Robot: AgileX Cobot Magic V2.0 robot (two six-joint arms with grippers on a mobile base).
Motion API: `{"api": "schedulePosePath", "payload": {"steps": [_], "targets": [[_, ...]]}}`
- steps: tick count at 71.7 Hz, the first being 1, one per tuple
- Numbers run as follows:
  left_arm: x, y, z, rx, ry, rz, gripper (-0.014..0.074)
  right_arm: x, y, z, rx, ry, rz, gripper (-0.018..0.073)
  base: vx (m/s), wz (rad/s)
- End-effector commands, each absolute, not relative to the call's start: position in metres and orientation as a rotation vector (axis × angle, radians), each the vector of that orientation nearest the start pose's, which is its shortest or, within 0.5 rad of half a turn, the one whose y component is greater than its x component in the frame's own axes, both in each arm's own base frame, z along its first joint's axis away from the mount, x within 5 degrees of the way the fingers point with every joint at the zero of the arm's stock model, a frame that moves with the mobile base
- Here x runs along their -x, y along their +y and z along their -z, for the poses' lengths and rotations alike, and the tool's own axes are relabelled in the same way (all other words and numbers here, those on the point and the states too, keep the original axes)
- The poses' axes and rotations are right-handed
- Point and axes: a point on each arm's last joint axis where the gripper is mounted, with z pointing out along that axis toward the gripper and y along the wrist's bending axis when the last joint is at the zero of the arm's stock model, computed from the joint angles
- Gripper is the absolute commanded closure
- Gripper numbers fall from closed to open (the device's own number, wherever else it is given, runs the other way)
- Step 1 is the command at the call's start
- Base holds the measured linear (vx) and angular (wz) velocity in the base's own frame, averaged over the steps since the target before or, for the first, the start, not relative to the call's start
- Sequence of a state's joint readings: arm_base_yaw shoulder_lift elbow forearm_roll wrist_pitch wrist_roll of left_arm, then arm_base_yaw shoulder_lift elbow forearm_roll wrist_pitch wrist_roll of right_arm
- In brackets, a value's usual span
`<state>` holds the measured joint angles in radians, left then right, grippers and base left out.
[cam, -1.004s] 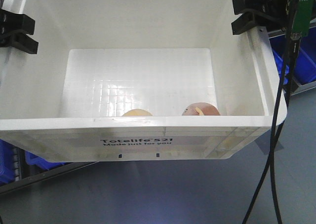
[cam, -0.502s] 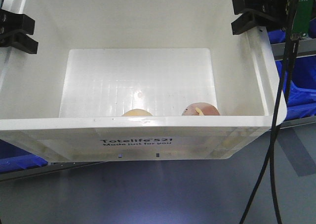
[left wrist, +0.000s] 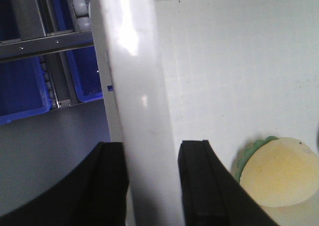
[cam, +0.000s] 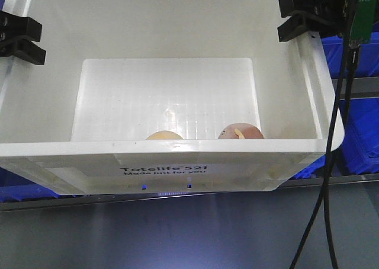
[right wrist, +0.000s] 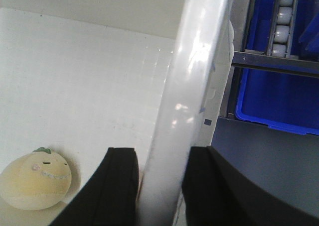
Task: Place moving items into box and shelve
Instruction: 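Hold the crate with both grippers as the base approaches the blue-bin shelf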
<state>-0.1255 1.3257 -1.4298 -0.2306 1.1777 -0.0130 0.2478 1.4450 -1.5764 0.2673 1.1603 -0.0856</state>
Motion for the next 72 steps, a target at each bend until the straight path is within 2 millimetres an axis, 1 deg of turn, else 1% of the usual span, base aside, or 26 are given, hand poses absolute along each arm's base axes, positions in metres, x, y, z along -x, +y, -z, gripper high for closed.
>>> {"api": "schedulePosePath", "payload": {"steps": [1, 72], "targets": [[-0.248, -0.0697, -0.4367, -0.103, 2.327, 0.617, 0.0623, -0.2694, 0.1067, -0.4486, 0.362, 2.269, -0.622, 0.0571, 0.1, 0.17], [-0.248, -0.0697, -0.4367, -0.103, 2.327, 0.617, 0.0623, -0.2694, 0.1067, -0.4486, 0.362, 2.269, -0.622, 0.0571, 0.09, 0.09]]}}
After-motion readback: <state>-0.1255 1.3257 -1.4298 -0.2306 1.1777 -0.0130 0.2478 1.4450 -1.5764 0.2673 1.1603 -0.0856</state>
